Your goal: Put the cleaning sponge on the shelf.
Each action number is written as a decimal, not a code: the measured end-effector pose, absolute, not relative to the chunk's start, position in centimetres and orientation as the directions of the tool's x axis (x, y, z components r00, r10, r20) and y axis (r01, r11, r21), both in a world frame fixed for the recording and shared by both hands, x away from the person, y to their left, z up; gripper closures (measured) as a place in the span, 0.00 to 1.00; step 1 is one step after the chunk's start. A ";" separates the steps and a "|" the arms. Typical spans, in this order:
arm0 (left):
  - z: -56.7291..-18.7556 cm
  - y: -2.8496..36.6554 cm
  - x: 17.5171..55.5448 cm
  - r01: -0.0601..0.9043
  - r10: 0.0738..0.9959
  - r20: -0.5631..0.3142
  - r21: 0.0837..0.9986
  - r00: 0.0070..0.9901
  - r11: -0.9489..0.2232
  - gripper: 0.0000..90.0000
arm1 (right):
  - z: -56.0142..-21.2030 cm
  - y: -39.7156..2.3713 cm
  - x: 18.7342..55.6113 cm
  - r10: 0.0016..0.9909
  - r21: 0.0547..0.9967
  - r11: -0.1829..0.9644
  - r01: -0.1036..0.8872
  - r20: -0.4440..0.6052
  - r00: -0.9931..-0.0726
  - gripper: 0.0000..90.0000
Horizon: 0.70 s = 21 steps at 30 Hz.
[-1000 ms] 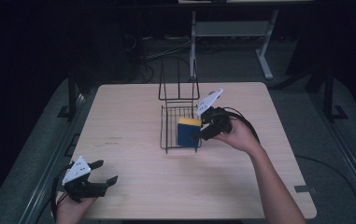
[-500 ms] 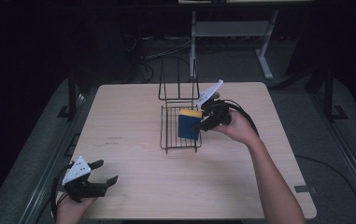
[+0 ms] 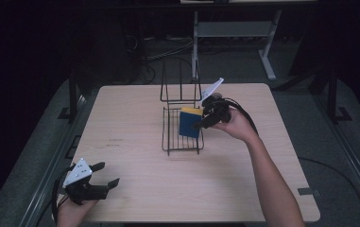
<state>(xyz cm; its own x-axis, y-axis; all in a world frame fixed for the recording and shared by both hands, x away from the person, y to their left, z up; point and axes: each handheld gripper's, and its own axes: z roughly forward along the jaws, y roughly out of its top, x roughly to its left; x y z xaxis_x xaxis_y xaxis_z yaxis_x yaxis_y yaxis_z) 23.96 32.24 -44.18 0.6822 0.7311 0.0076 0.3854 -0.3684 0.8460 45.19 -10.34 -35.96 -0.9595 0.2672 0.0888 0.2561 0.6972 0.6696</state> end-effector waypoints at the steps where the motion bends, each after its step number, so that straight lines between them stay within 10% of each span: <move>1: -44.2 32.3 24.0 0.386 0.732 0.008 0.846 0.681 -0.368 0.18 | -36.0 -10.3 45.2 0.271 0.665 0.700 0.261 0.091 -0.958 0.62; 21: -44.2 32.5 24.0 0.388 0.733 0.007 0.845 0.680 -0.369 0.18 | -37.2 -9.4 47.2 0.304 0.644 0.714 0.276 0.071 -0.950 0.62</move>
<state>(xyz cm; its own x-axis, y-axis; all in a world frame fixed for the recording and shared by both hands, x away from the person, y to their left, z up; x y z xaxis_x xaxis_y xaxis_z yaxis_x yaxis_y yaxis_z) 24.00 32.47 -44.23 0.6804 0.7328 0.0073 0.3879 -0.3686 0.8448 47.16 -9.38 -37.24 -0.9501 0.3038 0.0708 0.2762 0.7138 0.6436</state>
